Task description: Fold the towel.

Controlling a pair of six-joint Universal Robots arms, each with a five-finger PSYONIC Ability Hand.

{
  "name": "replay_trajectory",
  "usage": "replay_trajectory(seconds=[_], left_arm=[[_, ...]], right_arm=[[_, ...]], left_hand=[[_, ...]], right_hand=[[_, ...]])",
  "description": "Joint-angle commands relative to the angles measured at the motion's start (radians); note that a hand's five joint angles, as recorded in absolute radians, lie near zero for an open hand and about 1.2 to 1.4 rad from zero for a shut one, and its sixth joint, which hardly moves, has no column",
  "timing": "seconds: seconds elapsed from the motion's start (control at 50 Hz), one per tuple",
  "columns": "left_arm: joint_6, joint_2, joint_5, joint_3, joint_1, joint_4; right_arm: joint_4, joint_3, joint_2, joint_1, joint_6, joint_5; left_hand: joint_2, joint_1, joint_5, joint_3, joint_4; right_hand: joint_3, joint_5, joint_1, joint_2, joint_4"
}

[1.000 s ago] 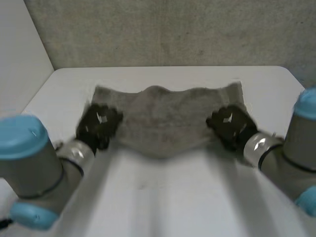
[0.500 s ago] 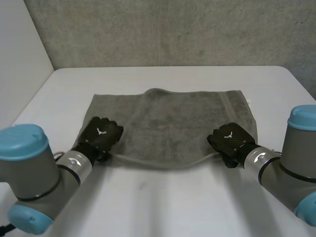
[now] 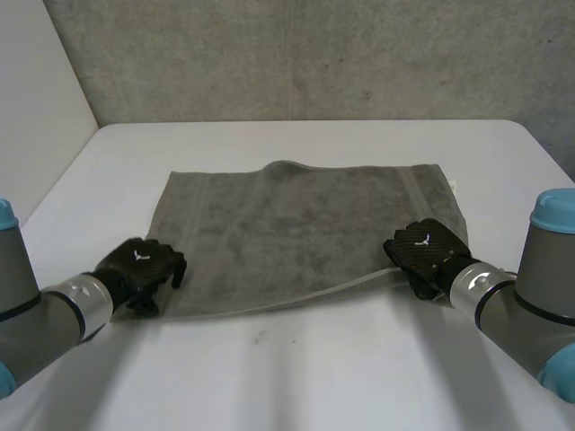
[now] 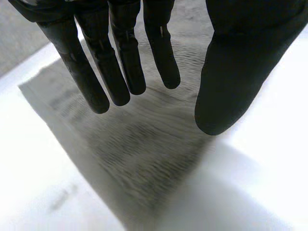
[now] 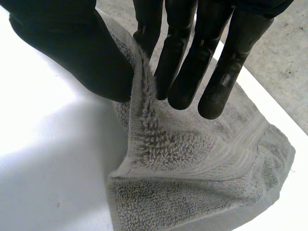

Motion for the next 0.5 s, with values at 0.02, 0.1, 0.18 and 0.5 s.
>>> replay_trajectory(seconds=[0.02,0.1,0.18,0.5], left_arm=[[-0.127,0.081,-0.01,-0.071,-0.013,-0.01],[-0.144,0.097,-0.01,-0.083,-0.015,-0.002],[-0.147,0.088,-0.011,-0.085,-0.012,0.035],[-0.144,-0.029,-0.065,-0.082,-0.018,0.141]], right_arm=[[0.0,-0.021,0.024,0.002,0.052,0.013],[0.0,-0.023,0.024,0.003,0.054,0.013],[0.001,-0.023,0.024,0.002,0.055,0.015],[0.005,-0.023,0.019,0.0,0.057,0.013]], left_hand=[[0.103,0.099,0.104,0.102,0.104],[0.103,0.099,0.104,0.102,0.104],[0.103,0.099,0.104,0.102,0.104],[0.091,0.087,0.092,0.091,0.092]], right_hand=[[0.21,0.225,0.427,0.221,0.207],[0.21,0.225,0.427,0.221,0.207],[0.21,0.225,0.427,0.221,0.207],[0.21,0.225,0.427,0.221,0.207]])
